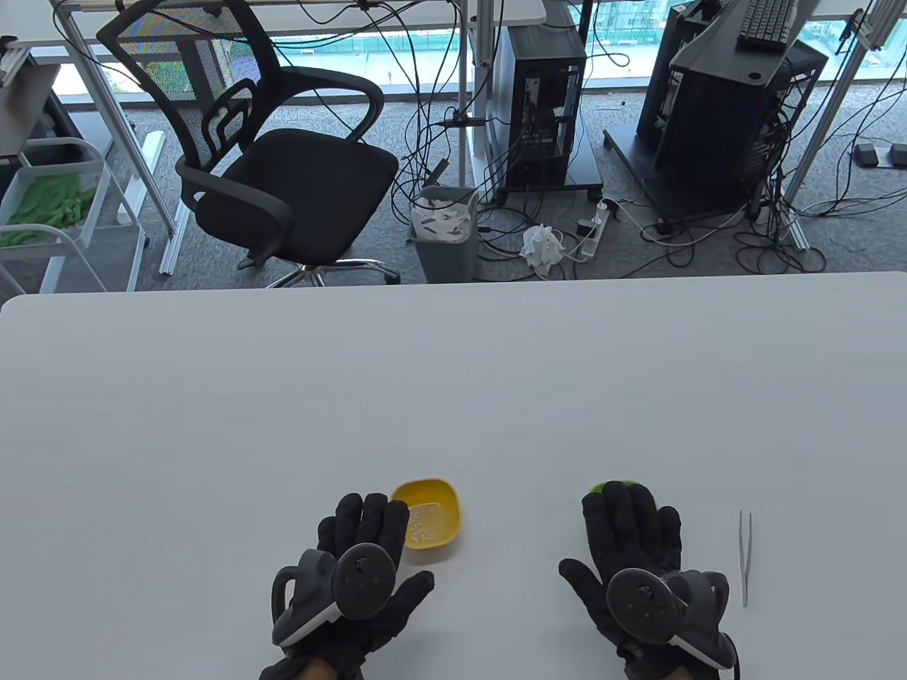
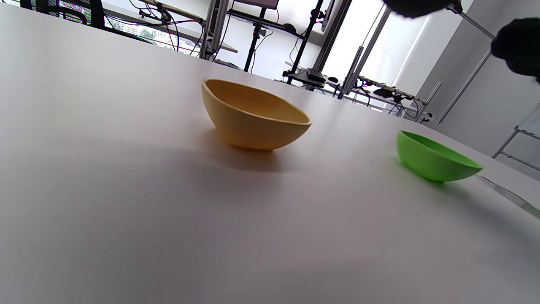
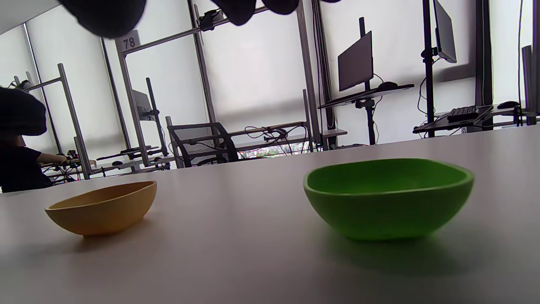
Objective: Pick mung beans with tweezers into small dish
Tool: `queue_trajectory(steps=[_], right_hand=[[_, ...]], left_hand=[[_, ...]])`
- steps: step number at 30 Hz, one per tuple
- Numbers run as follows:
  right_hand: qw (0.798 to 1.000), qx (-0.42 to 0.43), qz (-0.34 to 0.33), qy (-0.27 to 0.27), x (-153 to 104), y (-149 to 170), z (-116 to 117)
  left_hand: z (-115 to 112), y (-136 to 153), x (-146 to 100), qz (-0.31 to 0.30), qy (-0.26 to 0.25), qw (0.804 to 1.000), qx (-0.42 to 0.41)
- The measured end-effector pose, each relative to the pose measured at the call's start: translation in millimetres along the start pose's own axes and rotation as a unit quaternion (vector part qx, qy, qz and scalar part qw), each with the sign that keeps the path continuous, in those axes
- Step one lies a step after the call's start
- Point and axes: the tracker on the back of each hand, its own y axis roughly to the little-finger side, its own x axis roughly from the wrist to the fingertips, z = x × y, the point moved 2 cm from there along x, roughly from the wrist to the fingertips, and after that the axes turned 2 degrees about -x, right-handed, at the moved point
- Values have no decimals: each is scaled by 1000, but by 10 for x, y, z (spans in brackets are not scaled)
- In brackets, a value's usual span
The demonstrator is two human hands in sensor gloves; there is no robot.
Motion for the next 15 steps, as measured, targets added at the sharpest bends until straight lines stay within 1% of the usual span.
queue_trajectory(steps=[2, 15], right_hand=[[1000, 6, -1, -8, 1, 0, 21], [1000, 22, -8, -16, 3, -20, 35]], left_hand=[[-12, -11, 12, -3, 4, 1000, 1], [-18, -20, 12, -5, 4, 1000, 4]])
